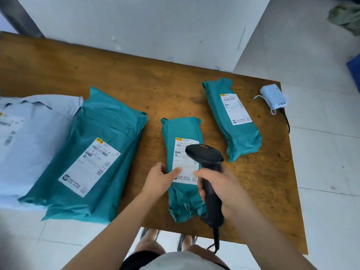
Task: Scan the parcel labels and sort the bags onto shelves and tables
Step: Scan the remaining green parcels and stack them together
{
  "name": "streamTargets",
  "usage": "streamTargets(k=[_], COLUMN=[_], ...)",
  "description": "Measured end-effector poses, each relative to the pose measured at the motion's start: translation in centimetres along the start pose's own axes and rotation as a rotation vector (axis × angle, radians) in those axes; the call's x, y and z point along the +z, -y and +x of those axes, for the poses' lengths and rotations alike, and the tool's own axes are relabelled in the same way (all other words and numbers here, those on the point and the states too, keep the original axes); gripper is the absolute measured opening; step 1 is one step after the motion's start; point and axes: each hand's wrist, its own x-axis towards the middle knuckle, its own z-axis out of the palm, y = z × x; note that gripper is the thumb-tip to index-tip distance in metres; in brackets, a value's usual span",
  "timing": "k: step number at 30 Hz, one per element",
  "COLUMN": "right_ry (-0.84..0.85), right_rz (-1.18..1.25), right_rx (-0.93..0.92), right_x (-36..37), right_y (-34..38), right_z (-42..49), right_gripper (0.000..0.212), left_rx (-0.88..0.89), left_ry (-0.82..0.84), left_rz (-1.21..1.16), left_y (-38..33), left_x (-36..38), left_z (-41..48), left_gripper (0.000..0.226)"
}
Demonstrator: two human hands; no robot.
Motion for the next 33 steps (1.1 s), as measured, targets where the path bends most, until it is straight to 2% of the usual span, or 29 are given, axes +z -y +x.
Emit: streamTargets(k=[6,15,17,18,20,21,24,26,28,30,33], right_ry=[-0.019,-0.032,-0.037,-0.039,-0.049,-0.047,0.001,0.009,-0.007,-0.053,-0.132], right_rz=[-0.031,0.027,0.032,0.041,0.056,0.055,0.029,0.025,0.038,0.065,0.109], right_rx=[0.011,0.004,-0.010,-0.015,-0.019,-0.017,-0.006,0.002,-0.010,-0.024,-0.049], right_x=[1.2,1.3,1.0,0.8,0.3,0.1,-0.6,-1.3,-2.1,-3.5,-6.1], right_y=[0.2,0.2,0.2,0.2,0.2,0.2,0.4,0.6,0.8,1.0,1.5], right_z=[-0.3,-0.7,-0.8,-0.8,-0.8,-0.8,-1.0,-1.3,-1.9,-2.6,-3.7], right_gripper=[0.014,0.013,0.016,0.017,0.019,0.020,0.020,0.019,0.016,0.014,0.015], left_rx=[0.021,0.066,0.101,0.129,0.154,0.143,0.059,0.092,0.209,0.335,0.304], left_ry=[0.045,0.176,0.155,0.098,-0.066,-0.127,-0.207,-0.223,-0.221,-0.159,0.067], left_rz=[0.029,-0.033,-0.006,0.046,0.253,0.421,1.103,1.278,1.261,1.133,0.657], left_y=[-0.2,-0.7,-1.0,-1.4,-2.0,-2.5,-5.0,-7.3,-10.1,-12.3,-13.7], left_x=[-0.1,-1.0,-2.3,-3.4,-6.0,-7.2,-9.1,-8.3,-6.4,-3.3,3.3], left_z=[-0.4,-0.1,0.0,-0.1,-0.6,-1.2,-4.1,-5.0,-4.8,-3.1,1.4], left_gripper=[0.028,0.004,0.006,0.002,0.018,0.023,0.018,0.033,0.040,0.041,0.045])
